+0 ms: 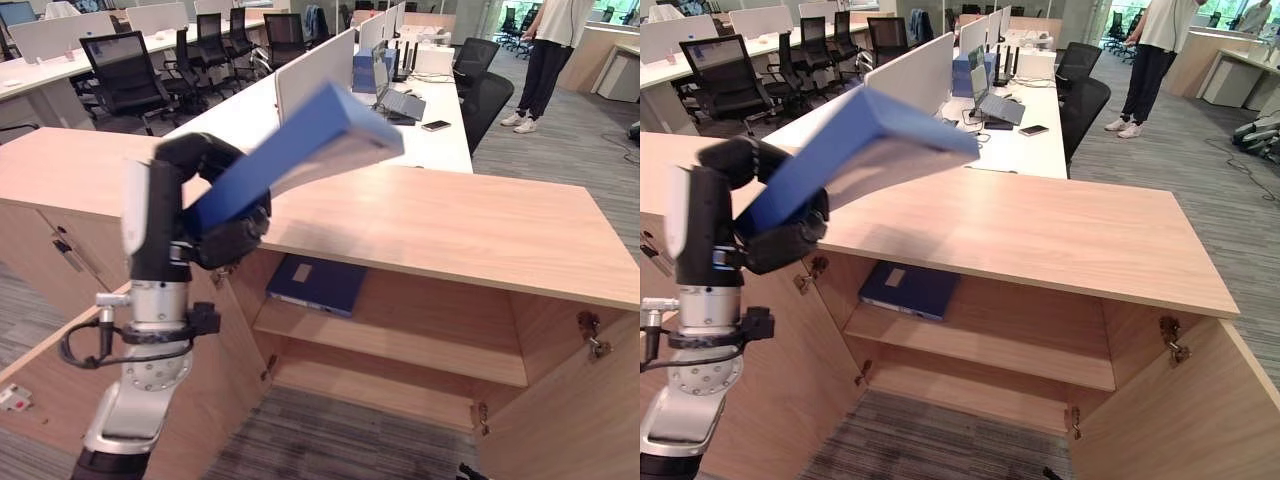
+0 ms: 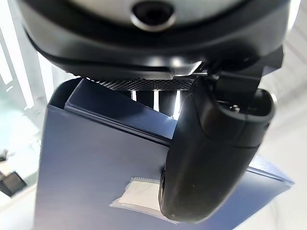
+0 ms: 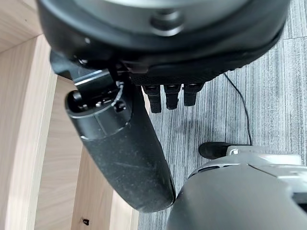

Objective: Put the empty folder in the office cabinet

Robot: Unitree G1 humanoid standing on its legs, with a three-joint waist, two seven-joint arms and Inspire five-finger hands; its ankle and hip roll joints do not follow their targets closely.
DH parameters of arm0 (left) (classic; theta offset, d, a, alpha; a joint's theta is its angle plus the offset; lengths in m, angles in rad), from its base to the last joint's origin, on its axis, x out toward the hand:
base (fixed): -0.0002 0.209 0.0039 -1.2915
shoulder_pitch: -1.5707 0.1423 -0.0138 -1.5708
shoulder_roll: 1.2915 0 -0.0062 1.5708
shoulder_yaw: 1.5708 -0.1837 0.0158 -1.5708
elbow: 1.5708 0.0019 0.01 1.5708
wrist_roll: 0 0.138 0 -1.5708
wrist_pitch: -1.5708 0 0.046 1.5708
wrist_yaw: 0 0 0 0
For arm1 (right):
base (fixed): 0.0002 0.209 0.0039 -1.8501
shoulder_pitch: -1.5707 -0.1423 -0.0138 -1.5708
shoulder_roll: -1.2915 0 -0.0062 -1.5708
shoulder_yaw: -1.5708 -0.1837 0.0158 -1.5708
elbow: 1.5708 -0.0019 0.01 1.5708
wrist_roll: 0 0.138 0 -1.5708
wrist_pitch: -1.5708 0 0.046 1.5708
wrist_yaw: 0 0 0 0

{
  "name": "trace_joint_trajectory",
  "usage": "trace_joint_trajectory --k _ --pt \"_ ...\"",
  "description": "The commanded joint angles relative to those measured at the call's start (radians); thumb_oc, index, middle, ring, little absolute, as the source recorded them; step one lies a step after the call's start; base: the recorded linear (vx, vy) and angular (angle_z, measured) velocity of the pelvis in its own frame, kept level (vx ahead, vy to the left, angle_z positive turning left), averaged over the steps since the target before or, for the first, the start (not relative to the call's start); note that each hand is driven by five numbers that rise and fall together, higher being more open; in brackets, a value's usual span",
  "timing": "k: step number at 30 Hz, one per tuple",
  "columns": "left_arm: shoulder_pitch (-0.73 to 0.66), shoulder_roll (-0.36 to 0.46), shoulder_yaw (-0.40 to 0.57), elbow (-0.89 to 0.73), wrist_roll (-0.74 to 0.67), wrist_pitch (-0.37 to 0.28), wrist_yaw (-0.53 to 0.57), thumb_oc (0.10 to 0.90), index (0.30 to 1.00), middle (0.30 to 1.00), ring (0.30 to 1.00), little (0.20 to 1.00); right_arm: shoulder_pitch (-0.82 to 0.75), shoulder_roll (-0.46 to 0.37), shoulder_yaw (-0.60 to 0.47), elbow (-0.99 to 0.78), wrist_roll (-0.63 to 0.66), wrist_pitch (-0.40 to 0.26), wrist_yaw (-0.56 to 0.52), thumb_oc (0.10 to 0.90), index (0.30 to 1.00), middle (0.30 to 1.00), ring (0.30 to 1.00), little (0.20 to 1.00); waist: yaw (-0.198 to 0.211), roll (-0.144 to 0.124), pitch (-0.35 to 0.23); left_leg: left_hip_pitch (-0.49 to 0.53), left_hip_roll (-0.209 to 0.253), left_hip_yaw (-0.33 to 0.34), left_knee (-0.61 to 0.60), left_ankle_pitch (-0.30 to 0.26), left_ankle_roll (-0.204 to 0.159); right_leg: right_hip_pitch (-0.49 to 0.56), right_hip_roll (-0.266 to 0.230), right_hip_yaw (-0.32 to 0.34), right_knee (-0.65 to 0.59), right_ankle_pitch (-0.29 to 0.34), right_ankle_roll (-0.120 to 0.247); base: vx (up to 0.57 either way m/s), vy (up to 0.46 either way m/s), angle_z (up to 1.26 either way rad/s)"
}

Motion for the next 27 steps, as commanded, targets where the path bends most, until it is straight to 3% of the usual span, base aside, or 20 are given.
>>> trace_joint_trajectory --k 1,8,10,12,14,17,18,22,27 --pt "-0.189 -0.05 0.085 -0.087 -0.273 -0.136 -0.016 0.4 0.3 0.3 0.3 0.3 -0.086 -0.033 0.025 -0.021 0.041 -0.029 0.017 0.8 0.9 0.9 0.9 0.9 0.013 -0.006 0.045 0.094 -0.047 0.002 -0.002 -0.132 0.015 0.039 -0.004 -0.076 0.011 -0.079 0.044 -0.03 0.025 0.09" --pt "-0.107 -0.116 0.059 -0.134 -0.633 -0.131 -0.186 0.4 0.3 0.3 0.3 0.3 -0.1 -0.025 0.029 -0.088 0.113 -0.036 0.054 0.8 0.9 0.9 0.9 0.9 0.035 0.001 0.05 0.086 -0.05 -0.018 -0.002 -0.136 0.015 0.043 -0.009 -0.094 0.012 -0.085 0.046 -0.01 0.02 0.15" --pt "-0.087 -0.135 0.048 -0.139 -0.701 -0.13 -0.206 0.4 0.3 0.3 0.3 0.3 -0.106 -0.012 0.032 -0.136 0.182 -0.045 0.068 0.8 0.9 0.9 0.9 0.9 0.039 0.002 0.051 0.084 -0.051 -0.021 -0.002 -0.135 0.015 0.042 -0.011 -0.096 0.012 -0.085 0.045 -0.04 0.032 0.06" --pt "-0.038 -0.167 0.032 -0.134 -0.804 -0.133 -0.226 0.4 0.3 0.3 0.3 0.3 -0.111 0.004 0.065 -0.342 0.337 -0.072 0.127 0.8 0.9 0.9 0.9 0.9 0.051 0.004 0.061 0.082 -0.052 -0.027 -0.002 -0.132 0.015 0.041 -0.013 -0.102 0.015 -0.084 0.044 -0.04 0.033 0.01" --pt "-0.02 -0.175 0.03 -0.135 -0.821 -0.13 -0.229 0.4 0.3 0.3 0.3 0.3 -0.101 0.001 0.079 -0.427 0.38 -0.072 0.148 0.8 0.9 0.9 0.9 0.9 0.052 0.004 0.062 0.083 -0.052 -0.028 -0.002 -0.131 0.015 0.042 -0.015 -0.103 0.015 -0.083 0.045 0.0 0.0 0.0" --pt "0.037 -0.189 0.038 -0.132 -0.866 -0.118 -0.231 0.4 0.3 0.3 0.3 0.3 -0.083 -0.016 0.148 -0.829 0.578 -0.087 0.232 0.8 0.9 0.9 0.9 0.9 0.063 0.001 0.063 0.079 -0.053 -0.028 -0.002 -0.127 0.015 0.04 -0.02 -0.108 0.013 -0.08 0.046 -0.01 0.021 0.02" --pt "0.047 -0.188 0.037 -0.132 -0.866 -0.113 -0.229 0.4 0.3 0.3 0.3 0.3 -0.086 -0.023 0.165 -0.892 0.604 -0.087 0.245 0.8 0.9 0.9 0.9 0.9 0.066 0.0 0.063 0.077 -0.053 -0.028 -0.002 -0.126 0.015 0.039 -0.021 -0.109 0.013 -0.079 0.046 0.0 0.0 0.0" --pt "0.091 -0.185 0.037 -0.128 -0.847 -0.089 -0.227 0.4 0.3 0.3 0.3 0.3 -0.098 -0.03 0.22 -1.082 0.737 -0.077 0.289 0.8 0.9 0.9 0.9 0.9 0.073 -0.001 0.059 0.075 -0.054 -0.031 -0.002 -0.123 0.016 0.039 -0.025 -0.11 0.012 -0.077 0.046 0.0 0.016 0.01" --pt "0.152 -0.205 0.036 -0.128 -0.874 -0.07 -0.247 0.4 0.3 0.3 0.3 0.3 -0.112 -0.017 0.268 -1.197 0.85 -0.064 0.322 0.8 0.9 0.9 0.9 0.9 0.08 0.001 0.056 0.07 -0.056 -0.024 -0.002 -0.12 0.018 0.033 -0.025 -0.107 0.008 -0.072 0.047 0.0 0.008 0.02"
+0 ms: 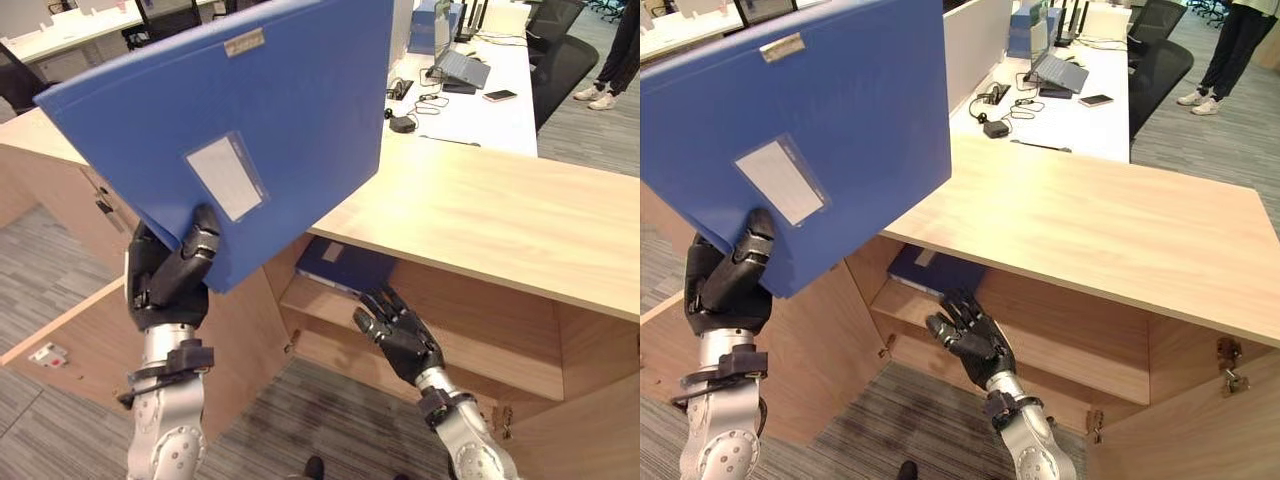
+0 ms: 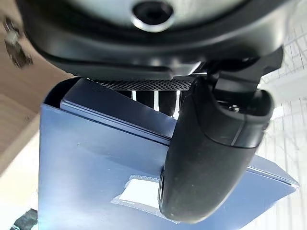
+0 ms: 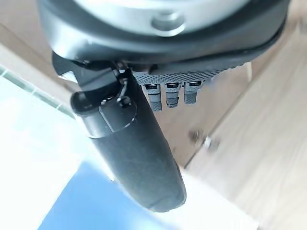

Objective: Put the empty folder in the office cabinet

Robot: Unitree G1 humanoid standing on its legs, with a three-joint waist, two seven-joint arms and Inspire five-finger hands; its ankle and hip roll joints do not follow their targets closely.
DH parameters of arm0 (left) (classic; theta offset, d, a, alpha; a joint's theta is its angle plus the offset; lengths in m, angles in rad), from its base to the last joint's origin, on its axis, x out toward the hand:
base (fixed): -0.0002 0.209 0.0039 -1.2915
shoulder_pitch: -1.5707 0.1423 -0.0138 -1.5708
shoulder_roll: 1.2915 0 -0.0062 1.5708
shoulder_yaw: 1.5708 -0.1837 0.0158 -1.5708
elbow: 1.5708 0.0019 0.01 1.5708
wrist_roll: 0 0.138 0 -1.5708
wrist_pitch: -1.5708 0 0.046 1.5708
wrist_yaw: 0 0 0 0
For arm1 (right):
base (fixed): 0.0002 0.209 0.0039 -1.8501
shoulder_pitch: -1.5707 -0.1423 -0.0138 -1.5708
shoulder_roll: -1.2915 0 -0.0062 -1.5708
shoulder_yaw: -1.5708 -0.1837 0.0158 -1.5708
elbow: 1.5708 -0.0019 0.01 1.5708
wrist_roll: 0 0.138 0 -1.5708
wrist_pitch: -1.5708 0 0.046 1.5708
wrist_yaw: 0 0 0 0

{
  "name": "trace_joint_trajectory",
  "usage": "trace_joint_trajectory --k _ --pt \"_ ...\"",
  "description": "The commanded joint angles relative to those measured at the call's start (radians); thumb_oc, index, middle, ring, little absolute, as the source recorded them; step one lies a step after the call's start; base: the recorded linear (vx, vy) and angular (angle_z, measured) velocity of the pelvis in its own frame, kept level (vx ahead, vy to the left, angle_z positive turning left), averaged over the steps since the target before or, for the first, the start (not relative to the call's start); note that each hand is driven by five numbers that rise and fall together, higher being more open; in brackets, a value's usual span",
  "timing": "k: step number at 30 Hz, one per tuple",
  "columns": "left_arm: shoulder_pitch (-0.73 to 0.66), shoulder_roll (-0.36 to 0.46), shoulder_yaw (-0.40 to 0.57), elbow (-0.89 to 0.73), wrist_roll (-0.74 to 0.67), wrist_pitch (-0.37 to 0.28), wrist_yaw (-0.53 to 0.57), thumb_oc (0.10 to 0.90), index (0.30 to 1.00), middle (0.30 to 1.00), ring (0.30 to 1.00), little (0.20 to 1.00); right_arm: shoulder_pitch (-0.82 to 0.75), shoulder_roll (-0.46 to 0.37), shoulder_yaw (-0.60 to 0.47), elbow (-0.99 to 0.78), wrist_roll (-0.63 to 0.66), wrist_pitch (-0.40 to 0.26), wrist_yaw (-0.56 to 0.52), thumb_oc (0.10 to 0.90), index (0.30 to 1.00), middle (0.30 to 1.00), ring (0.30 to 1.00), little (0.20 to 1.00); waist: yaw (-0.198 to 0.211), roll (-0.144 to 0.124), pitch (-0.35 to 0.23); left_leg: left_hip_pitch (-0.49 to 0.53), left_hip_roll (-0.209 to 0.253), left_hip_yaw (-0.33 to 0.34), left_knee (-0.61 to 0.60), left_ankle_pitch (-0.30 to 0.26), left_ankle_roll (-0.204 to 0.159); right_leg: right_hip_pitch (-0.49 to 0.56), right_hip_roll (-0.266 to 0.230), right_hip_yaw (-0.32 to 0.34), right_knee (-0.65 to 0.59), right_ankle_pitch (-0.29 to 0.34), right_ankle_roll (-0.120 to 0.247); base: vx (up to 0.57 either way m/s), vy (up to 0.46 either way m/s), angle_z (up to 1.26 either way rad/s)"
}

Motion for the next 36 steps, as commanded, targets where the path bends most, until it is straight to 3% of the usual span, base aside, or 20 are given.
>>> trace_joint_trajectory --k 1,9,25,36 --pt "-0.074 0.012 0.058 -0.102 -0.043 -0.047 -0.071 0.4 0.3 0.3 0.3 0.3 -0.087 0.012 0.035 -0.137 0.106 -0.049 0.075 0.8 0.9 0.9 0.9 0.9 0.002 -0.017 -0.015 0.09 -0.042 0.021 -0.006 -0.134 0.019 0.027 -0.018 -0.049 0.007 -0.056 0.047 0.0 0.0 0.0" --pt "-0.027 0.022 0.038 -0.099 -0.045 -0.022 -0.116 0.4 0.3 0.3 0.3 0.3 -0.194 0.027 0.077 -0.274 0.148 -0.065 0.106 0.8 0.9 0.9 0.9 0.9 0.009 -0.015 -0.013 0.087 -0.042 0.014 -0.006 -0.131 0.02 0.028 -0.019 -0.042 0.011 -0.06 0.042 0.0 0.0 0.0" --pt "-0.034 0.031 -0.028 -0.07 -0.079 -0.003 -0.174 0.4 0.3 0.3 0.3 0.3 -0.43 0.128 0.188 -0.288 0.177 -0.082 0.089 0.8 0.9 0.9 0.9 0.9 0.043 -0.016 -0.019 0.082 -0.038 -0.003 -0.006 -0.124 0.022 0.03 -0.017 -0.051 0.013 -0.064 0.037 0.0 -0.001 0.02" --pt "-0.063 0.033 -0.066 -0.068 -0.101 -0.002 -0.198 0.4 0.3 0.3 0.3 0.3 -0.478 0.146 0.245 -0.262 0.174 -0.064 0.092 0.8 0.9 0.9 0.9 0.9 0.068 -0.02 -0.021 0.073 -0.039 -0.022 -0.006 -0.117 0.019 0.03 -0.018 -0.068 0.013 -0.065 0.035 0.0 0.002 0.04"
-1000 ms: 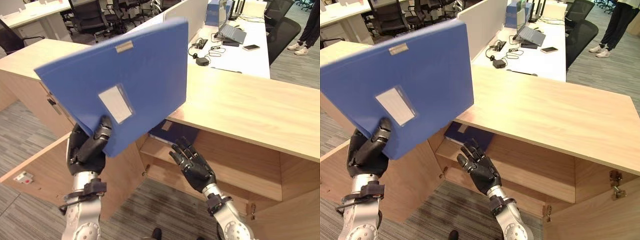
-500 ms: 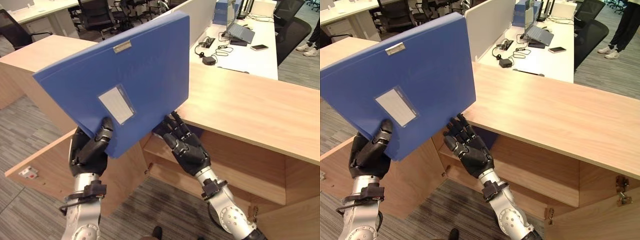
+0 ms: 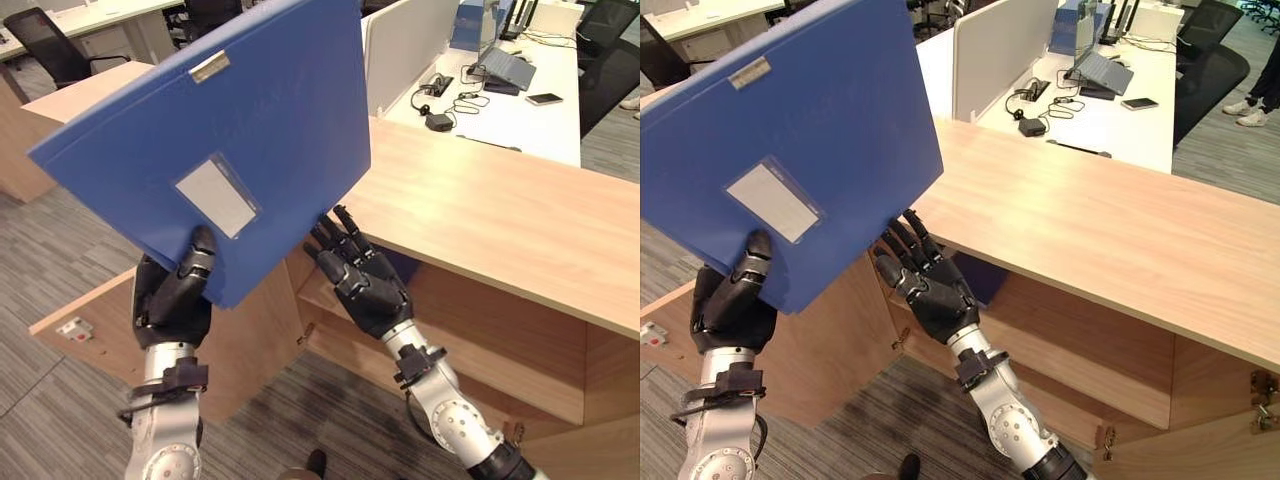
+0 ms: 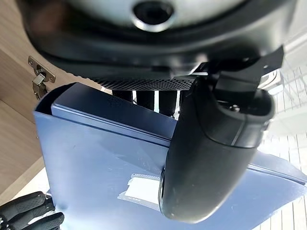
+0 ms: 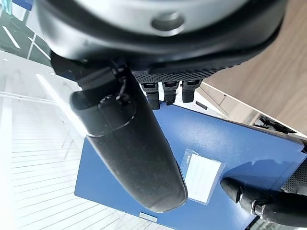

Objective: Put the empty folder in the office cabinet

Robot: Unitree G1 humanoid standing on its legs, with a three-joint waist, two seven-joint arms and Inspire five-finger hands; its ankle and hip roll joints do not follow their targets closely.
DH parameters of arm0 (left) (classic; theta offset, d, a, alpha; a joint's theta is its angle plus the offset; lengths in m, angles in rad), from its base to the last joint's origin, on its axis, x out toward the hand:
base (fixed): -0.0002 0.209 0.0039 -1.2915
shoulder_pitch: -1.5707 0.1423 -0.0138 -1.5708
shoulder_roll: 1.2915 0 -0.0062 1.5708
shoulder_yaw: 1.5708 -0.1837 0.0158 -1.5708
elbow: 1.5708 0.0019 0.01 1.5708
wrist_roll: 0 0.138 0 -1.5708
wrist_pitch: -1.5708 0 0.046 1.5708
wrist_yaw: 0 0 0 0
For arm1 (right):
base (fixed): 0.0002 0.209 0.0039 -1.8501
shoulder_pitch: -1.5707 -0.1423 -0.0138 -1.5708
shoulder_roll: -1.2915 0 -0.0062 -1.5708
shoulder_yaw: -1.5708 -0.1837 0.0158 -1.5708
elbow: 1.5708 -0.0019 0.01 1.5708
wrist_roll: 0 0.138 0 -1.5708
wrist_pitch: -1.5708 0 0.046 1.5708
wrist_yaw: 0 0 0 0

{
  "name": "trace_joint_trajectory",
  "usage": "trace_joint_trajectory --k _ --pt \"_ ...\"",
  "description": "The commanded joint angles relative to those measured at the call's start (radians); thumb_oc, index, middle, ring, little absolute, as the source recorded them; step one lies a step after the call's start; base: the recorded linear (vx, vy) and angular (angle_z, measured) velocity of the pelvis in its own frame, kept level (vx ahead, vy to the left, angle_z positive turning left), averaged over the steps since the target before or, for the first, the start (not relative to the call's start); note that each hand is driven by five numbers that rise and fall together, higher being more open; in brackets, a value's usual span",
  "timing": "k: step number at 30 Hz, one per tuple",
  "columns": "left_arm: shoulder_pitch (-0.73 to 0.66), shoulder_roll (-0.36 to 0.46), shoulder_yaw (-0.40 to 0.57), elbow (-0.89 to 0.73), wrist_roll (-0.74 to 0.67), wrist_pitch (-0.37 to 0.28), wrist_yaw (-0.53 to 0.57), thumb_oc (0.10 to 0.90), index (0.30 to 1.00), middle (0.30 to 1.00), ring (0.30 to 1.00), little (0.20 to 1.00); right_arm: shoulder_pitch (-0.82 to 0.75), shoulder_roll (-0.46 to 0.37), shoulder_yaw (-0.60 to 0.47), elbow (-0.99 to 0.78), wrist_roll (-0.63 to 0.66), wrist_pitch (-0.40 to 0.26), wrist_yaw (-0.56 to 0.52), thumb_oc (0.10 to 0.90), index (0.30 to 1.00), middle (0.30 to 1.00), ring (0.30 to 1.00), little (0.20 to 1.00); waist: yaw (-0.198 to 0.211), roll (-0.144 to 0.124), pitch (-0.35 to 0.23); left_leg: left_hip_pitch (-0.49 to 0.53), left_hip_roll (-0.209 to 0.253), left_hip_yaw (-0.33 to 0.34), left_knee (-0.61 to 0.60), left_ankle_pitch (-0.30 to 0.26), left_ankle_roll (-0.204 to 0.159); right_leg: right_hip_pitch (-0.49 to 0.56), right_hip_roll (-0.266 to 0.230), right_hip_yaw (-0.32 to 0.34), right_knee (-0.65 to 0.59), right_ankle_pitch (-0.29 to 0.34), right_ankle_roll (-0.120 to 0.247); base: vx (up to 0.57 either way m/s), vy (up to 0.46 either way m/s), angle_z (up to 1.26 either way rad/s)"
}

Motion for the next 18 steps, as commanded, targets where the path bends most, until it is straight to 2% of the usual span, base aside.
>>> trace_joint_trajectory --k 1,13,18 --pt "-0.11 0.041 -0.063 -0.071 0.039 -0.014 -0.126 0.4 0.3 0.3 0.3 0.3 -0.219 0.141 0.087 -0.132 0.0 -0.013 0.105 0.8 0.9 0.9 0.9 0.9 -0.012 -0.012 -0.028 0.089 -0.024 0.01 -0.007 -0.118 0.016 0.028 -0.012 -0.041 0.006 -0.062 0.033 -0.01 0.007 0.14" --pt "-0.193 0.04 -0.128 -0.113 -0.123 0.032 -0.269 0.4 0.3 0.3 0.3 0.3 -0.219 0.121 0.046 -0.11 -0.001 -0.021 0.126 0.8 0.9 0.9 0.9 0.9 -0.014 -0.017 -0.033 0.083 -0.029 -0.008 -0.007 -0.117 0.015 0.033 -0.013 -0.053 0.005 -0.067 0.032 -0.01 0.004 0.05" --pt "-0.229 0.057 -0.12 -0.139 -0.127 0.022 -0.282 0.4 0.3 0.3 0.3 0.3 -0.21 0.102 0.025 -0.086 -0.004 -0.025 0.127 0.8 0.9 0.9 0.9 0.9 -0.02 -0.017 -0.036 0.086 -0.029 -0.008 -0.007 -0.119 0.015 0.035 -0.013 -0.051 0.004 -0.068 0.032 0.0 0.001 0.02"
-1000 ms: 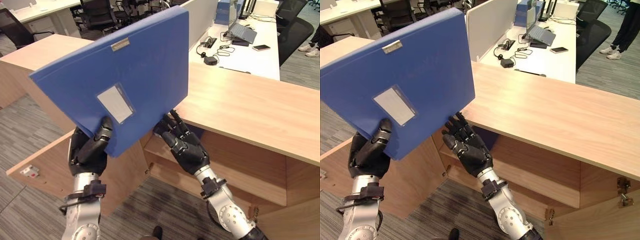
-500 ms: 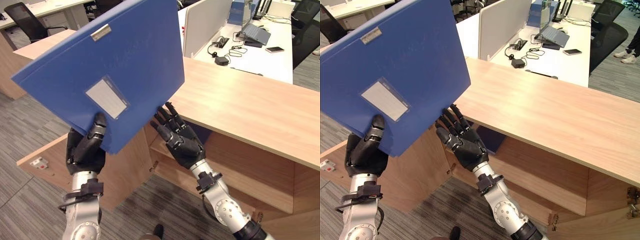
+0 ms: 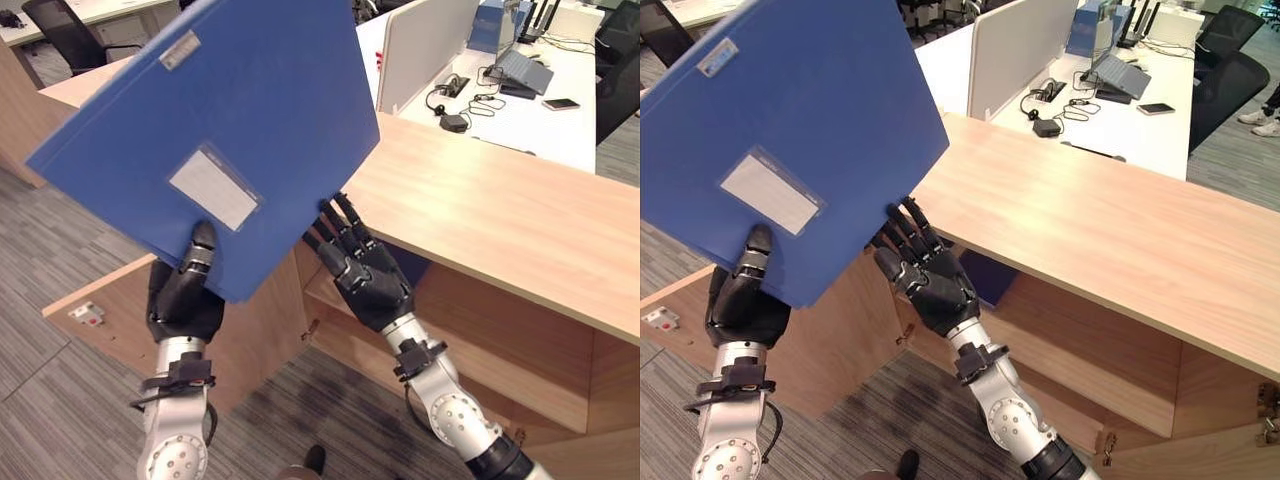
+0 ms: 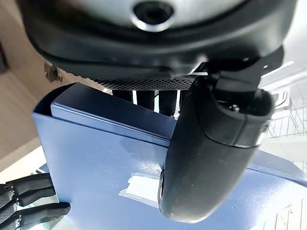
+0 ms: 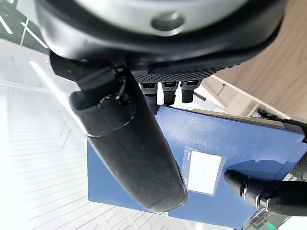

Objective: Put the empty folder in the office cabinet

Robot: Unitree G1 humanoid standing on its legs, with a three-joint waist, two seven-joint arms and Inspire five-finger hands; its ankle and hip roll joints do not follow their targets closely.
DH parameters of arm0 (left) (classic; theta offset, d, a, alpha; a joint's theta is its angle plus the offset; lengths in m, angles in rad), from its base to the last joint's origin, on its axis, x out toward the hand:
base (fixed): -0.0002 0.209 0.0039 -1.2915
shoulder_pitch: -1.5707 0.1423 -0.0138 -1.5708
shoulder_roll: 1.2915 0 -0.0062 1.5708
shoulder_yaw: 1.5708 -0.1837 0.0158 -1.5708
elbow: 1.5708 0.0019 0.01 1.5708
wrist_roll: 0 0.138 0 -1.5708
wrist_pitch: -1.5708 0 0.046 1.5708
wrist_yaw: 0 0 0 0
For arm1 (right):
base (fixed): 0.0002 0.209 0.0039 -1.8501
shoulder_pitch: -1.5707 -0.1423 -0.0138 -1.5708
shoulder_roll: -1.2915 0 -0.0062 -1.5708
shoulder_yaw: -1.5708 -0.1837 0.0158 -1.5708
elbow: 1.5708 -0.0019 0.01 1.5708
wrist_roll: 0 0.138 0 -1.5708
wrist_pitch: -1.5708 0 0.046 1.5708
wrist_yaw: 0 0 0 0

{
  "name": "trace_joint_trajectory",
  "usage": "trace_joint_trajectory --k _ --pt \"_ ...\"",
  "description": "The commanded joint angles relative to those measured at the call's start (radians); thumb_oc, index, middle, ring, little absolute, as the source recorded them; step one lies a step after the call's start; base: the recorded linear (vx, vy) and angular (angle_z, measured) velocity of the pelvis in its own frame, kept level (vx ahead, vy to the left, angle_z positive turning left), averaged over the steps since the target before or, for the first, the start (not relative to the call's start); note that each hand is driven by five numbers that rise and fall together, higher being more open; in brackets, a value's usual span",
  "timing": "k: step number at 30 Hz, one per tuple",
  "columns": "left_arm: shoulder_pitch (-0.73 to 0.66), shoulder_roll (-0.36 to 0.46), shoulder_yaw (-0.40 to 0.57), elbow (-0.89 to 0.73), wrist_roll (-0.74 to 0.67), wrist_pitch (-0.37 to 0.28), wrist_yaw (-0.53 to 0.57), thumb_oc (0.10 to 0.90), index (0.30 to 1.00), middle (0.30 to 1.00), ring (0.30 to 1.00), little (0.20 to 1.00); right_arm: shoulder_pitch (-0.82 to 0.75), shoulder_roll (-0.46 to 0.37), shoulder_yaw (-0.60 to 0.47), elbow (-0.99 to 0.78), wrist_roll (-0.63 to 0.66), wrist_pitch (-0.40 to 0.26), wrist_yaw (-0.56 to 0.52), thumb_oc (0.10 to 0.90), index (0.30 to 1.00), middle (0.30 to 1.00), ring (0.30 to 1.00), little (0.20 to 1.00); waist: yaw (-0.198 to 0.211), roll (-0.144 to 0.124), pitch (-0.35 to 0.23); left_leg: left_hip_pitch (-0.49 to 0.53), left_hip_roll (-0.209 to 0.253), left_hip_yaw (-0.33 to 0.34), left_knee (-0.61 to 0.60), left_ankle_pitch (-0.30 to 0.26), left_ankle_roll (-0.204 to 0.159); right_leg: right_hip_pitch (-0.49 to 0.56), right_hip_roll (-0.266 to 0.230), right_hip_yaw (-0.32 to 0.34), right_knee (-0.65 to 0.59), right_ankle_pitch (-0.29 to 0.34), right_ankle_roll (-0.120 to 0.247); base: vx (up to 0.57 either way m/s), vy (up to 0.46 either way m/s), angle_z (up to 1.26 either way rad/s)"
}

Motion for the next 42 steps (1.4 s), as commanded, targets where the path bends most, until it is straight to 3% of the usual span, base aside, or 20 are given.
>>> trace_joint_trajectory --k 1,15,25,42 --pt "-0.175 0.071 -0.085 -0.167 0.033 -0.002 -0.201 0.4 0.3 0.3 0.3 0.3 -0.19 0.1 0.048 -0.088 -0.004 -0.01 0.086 0.8 0.9 0.9 0.9 0.9 -0.018 -0.003 -0.04 0.101 -0.026 0.024 -0.007 -0.131 0.015 0.034 -0.01 -0.028 0.004 -0.067 0.031 0.0 0.0 0.0" --pt "-0.257 0.132 0.078 -0.161 0.099 -0.073 -0.201 0.4 0.3 0.3 0.3 0.3 -0.151 0.102 -0.028 -0.011 0.031 -0.028 0.101 0.8 0.9 0.9 0.9 0.9 -0.016 0.001 -0.055 0.108 -0.023 0.033 -0.007 -0.134 0.01 0.037 -0.01 -0.023 0.001 -0.069 0.031 0.0 0.0 0.0" --pt "-0.291 0.223 0.243 -0.128 0.167 -0.126 -0.198 0.4 0.3 0.3 0.3 0.3 -0.107 0.076 -0.083 -0.007 0.062 -0.029 0.131 0.8 0.9 0.9 0.9 0.9 -0.017 0.007 -0.064 0.111 -0.021 0.041 -0.007 -0.137 0.005 0.036 -0.006 -0.016 0.001 -0.073 0.031 0.0 0.004 -0.02" --pt "-0.258 0.243 0.287 -0.135 0.196 -0.124 -0.21 0.4 0.3 0.3 0.3 0.3 -0.016 0.052 -0.114 0.008 0.081 -0.006 0.145 0.8 0.9 0.9 0.9 0.9 -0.028 0.009 -0.063 0.113 -0.021 0.04 -0.007 -0.139 0.004 0.039 -0.004 -0.015 0.001 -0.076 0.032 0.0 0.0 0.0"
